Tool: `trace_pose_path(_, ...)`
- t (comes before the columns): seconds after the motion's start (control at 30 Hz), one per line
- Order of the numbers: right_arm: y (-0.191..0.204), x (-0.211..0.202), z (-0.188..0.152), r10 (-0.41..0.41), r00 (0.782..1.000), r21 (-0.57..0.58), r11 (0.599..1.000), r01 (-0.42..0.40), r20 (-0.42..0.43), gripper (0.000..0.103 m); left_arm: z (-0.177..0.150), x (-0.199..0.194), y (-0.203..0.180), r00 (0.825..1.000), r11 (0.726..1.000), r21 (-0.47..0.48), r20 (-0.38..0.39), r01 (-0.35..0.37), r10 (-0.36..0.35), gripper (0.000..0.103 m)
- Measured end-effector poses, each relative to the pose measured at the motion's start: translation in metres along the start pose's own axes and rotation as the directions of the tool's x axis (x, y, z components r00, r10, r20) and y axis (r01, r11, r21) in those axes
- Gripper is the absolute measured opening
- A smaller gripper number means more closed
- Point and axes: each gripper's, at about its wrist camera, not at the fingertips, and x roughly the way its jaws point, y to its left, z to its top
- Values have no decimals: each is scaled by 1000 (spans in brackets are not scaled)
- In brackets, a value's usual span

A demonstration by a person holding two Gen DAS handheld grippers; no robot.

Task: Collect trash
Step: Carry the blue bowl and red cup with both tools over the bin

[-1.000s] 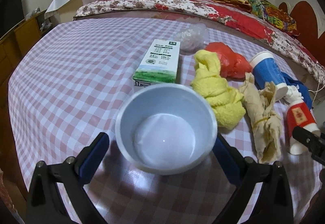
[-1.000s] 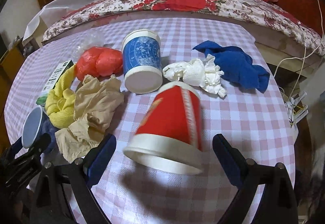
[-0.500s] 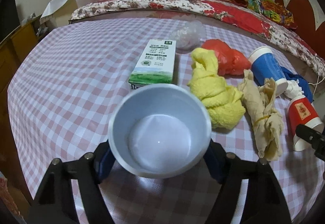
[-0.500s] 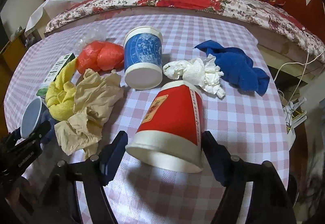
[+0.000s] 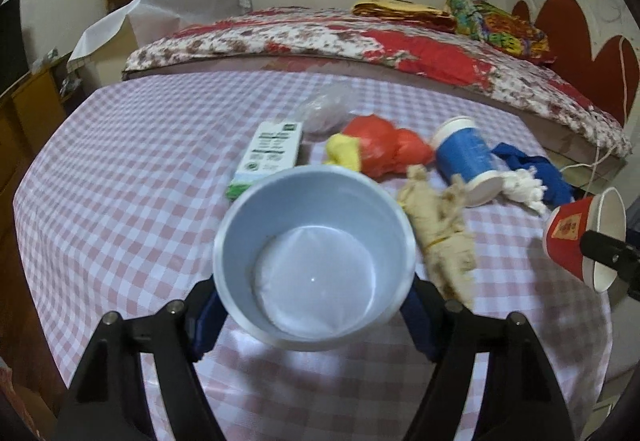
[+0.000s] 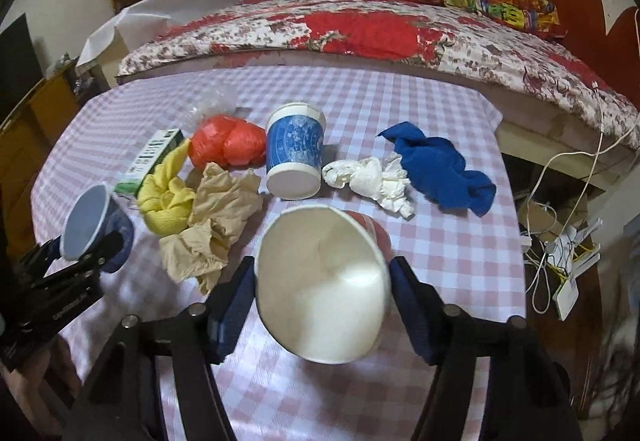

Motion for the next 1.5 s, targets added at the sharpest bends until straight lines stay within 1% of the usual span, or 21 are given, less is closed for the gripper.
trace_pose_path(0.1, -8, -9, -4, 2, 1000, -5, 1000, -2, 8, 59, 1, -5, -13, 1000, 1000, 23, 10, 17, -17, 76)
trace_pose_path(0.2, -18, -12, -9, 7, 1000, -1, 1000, -7, 1, 58, 1, -8, -26, 999, 999, 44, 11, 30, -30, 76)
trace_pose_path(0.33, -27, -26, -12, -2, 1000, 3, 1000, 2, 23, 59, 1, -14, -42, 998, 996, 72, 14, 54, -55, 76)
trace_pose_path(0.6, -70, -66, -23, -82, 995, 3, 997, 82, 60, 58, -2, -29, -94, 989, 977, 159, 17, 143, -148, 76)
trace_pose_path(0.77, -109, -96, -41, -153, 984, 58, 987, 148, 90, 59, -5, -36, -133, 979, 955, 221, 7, 199, -205, 76)
trace_pose_path(0.83, -125, -107, -47, -171, 980, 95, 982, 162, 101, 58, -6, -39, -146, 975, 946, 242, 6, 215, -223, 76)
trace_pose_path(1.0, -174, -135, -61, -244, 962, 185, 958, 219, 124, 58, -7, -51, -187, 962, 915, 313, 11, 255, -272, 76)
trace_pose_path(1.13, -213, -156, -71, -300, 945, 238, 934, 265, 126, 58, -8, -63, -220, 947, 882, 368, 13, 293, -320, 76)
trace_pose_path(1.17, -224, -163, -75, -316, 941, 252, 927, 278, 125, 58, -9, -67, -231, 941, 871, 384, 15, 306, -337, 76)
trace_pose_path(1.23, -243, -173, -83, -325, 939, 268, 920, 285, 117, 58, -12, -71, -248, 931, 852, 405, 4, 332, -365, 76)
trace_pose_path(1.33, -262, -184, -101, -344, 934, 255, 915, 311, 96, 59, -21, -77, -274, 914, 820, 434, -20, 373, -405, 76)
trace_pose_path(1.37, -267, -188, -110, -350, 933, 252, 913, 319, 86, 58, -26, -79, -285, 904, 805, 443, -34, 395, -425, 76)
trace_pose_path(1.47, -279, -192, -138, -350, 935, 264, 908, 325, 55, 58, -38, -82, -306, 887, 772, 463, -69, 434, -457, 76)
trace_pose_path(1.5, -285, -193, -153, -348, 937, 275, 905, 326, 36, 59, -44, -83, -315, 880, 759, 473, -82, 447, -467, 76)
